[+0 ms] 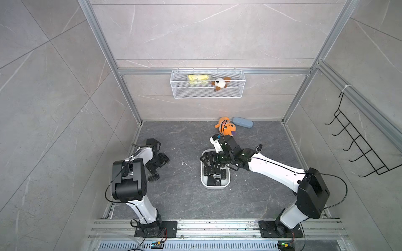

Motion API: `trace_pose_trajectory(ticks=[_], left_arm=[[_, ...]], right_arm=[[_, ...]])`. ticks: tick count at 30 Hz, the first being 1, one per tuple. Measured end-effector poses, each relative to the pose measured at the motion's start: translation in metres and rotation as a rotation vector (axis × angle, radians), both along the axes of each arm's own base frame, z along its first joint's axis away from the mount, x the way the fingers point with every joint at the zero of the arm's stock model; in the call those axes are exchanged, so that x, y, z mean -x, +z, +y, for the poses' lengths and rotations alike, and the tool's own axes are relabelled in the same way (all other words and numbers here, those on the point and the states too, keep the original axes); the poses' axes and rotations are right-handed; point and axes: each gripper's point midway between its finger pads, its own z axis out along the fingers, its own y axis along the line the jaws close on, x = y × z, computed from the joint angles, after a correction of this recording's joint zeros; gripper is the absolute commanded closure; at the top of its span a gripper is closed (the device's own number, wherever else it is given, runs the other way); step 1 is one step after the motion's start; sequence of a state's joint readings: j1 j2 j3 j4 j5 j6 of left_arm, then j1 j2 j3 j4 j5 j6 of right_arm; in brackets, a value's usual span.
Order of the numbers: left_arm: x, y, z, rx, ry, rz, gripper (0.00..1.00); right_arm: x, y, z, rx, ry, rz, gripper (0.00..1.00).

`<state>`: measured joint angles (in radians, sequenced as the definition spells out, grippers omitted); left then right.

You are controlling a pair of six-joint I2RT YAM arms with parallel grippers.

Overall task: Place the car key into the storage box
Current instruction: Adjust the car key at the center of the board.

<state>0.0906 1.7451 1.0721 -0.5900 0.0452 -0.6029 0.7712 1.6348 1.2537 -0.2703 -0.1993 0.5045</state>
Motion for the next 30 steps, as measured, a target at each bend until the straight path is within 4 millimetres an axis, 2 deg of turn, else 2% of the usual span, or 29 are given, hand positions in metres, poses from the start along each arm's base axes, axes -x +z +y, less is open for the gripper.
trace_pose_trajectory(ticks=[6, 14, 17, 21, 30], left_arm=[[0.001, 0.006, 0.005, -0.033, 0.030, 0.009, 0.14], [0.031, 0.035, 0.024, -0.115, 0.205, 0.048, 0.24], [0.040, 0.039, 0.029, -0.125, 0.265, 0.069, 0.27], [0.050, 0.033, 0.032, -0.119, 0.317, 0.119, 0.32], [0.069, 0.005, 0.035, -0.122, 0.351, 0.228, 0.37]], right_arm=[[-0.001, 0.000, -0.001, -0.001, -0.003, 0.000, 0.00], [-0.002, 0.003, 0.002, -0.018, 0.006, -0.004, 0.01], [-0.002, 0.004, 0.002, -0.023, 0.009, -0.006, 0.00], [-0.001, 0.006, 0.005, -0.035, 0.017, -0.007, 0.00], [0.007, 0.005, 0.012, -0.079, 0.069, 0.010, 0.00]])
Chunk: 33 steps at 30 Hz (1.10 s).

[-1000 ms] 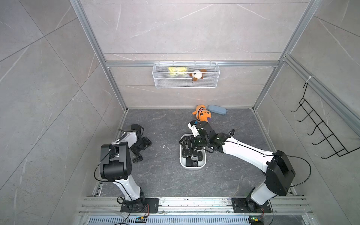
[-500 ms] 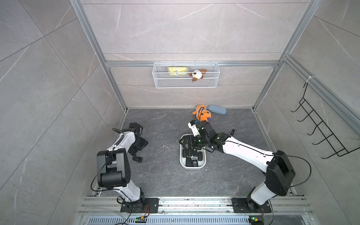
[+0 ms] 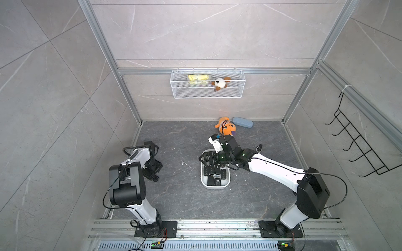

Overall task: Place the car key into the storage box
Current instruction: Adjust the car key at the center of the board, then pick up the car key from the center of the board.

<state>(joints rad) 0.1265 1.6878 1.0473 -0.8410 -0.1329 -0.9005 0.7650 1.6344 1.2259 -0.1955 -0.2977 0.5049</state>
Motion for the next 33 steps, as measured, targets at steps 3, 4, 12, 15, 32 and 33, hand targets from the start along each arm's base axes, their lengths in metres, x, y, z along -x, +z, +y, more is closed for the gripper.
trace_pose_trajectory(ticks=[3, 4, 12, 15, 32, 33], left_arm=[[0.005, -0.007, 0.001, 0.002, 0.005, 0.018, 0.38], [0.006, -0.008, 0.001, 0.003, 0.007, 0.019, 0.38], [0.002, -0.015, 0.004, -0.004, -0.008, -0.026, 0.63], [0.000, -0.014, 0.005, -0.011, -0.018, -0.048, 0.70], [-0.033, 0.039, -0.063, -0.017, -0.288, -0.188, 0.71], [-0.037, 0.044, -0.071, -0.016, -0.313, -0.200, 0.71]], right_arm=[[0.004, 0.000, 0.003, -0.018, 0.023, 0.007, 0.00], [0.005, 0.001, 0.004, -0.025, 0.030, 0.009, 0.00], [0.007, 0.006, 0.009, -0.055, 0.058, 0.008, 0.00], [0.008, 0.007, 0.010, -0.061, 0.063, 0.008, 0.00], [0.005, 0.017, -0.014, -0.063, -0.064, -0.036, 0.00], [0.005, 0.017, -0.017, -0.060, -0.078, -0.041, 0.00]])
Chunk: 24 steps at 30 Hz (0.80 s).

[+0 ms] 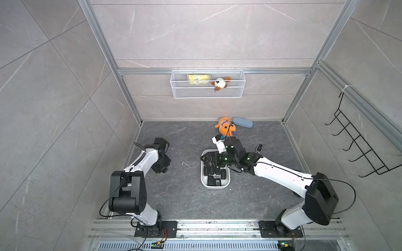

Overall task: Place the car key into the storage box
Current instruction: Pick up the car key from the center of the board.

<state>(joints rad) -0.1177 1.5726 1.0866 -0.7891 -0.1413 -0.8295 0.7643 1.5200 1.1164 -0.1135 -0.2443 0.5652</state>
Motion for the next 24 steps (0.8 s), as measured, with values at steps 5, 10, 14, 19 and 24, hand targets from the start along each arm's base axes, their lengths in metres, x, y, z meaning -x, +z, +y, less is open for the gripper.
trace_pose_trajectory(ticks=[5, 10, 14, 19, 24], left_arm=[[-0.013, 0.026, -0.045, 0.002, -0.129, -0.059, 0.71], [-0.023, 0.044, -0.095, 0.004, -0.258, -0.096, 0.71], [-0.028, 0.048, -0.139, -0.006, -0.374, -0.107, 0.71], [-0.025, 0.046, -0.190, -0.007, -0.515, -0.101, 0.71], [-0.020, 0.038, -0.231, -0.009, -0.640, -0.085, 0.71]], right_arm=[[0.002, -0.003, -0.020, 0.016, -0.071, -0.007, 0.00], [0.005, -0.009, -0.042, 0.047, -0.138, -0.007, 0.00], [0.009, -0.015, -0.061, 0.082, -0.191, -0.010, 0.00], [0.011, -0.020, -0.082, 0.123, -0.253, -0.024, 0.00], [0.014, -0.026, -0.097, 0.160, -0.292, -0.019, 0.00]])
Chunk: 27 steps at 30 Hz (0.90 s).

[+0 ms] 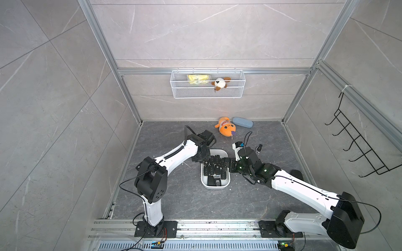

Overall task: Place the car key into the storage box
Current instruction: Pick up the car key from the center of the board, then place the car key in the storage box.

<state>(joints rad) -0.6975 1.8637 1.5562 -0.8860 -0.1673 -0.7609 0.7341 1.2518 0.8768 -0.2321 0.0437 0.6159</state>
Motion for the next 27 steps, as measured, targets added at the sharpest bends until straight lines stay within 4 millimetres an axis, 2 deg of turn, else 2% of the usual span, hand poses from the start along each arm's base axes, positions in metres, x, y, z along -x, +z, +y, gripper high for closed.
trace_pose_trajectory(ticks=[3, 9, 14, 21, 27], left_arm=[[0.003, -0.009, -0.014, -0.008, -0.048, 0.023, 0.71], [0.005, -0.034, -0.029, -0.028, -0.108, 0.082, 0.71], [0.004, -0.052, -0.034, -0.044, -0.131, 0.125, 0.69], [-0.002, -0.067, -0.041, -0.065, -0.153, 0.148, 0.66], [0.000, -0.071, -0.039, -0.077, -0.163, 0.163, 0.52]], right_arm=[[0.001, 0.000, -0.004, 0.008, -0.014, -0.004, 0.00], [0.002, 0.002, -0.009, 0.013, -0.028, -0.009, 0.00], [0.003, -0.002, -0.011, 0.016, -0.036, 0.005, 0.00], [0.003, -0.002, -0.011, 0.015, -0.036, 0.005, 0.00], [0.003, -0.002, -0.010, 0.015, -0.036, 0.006, 0.00]])
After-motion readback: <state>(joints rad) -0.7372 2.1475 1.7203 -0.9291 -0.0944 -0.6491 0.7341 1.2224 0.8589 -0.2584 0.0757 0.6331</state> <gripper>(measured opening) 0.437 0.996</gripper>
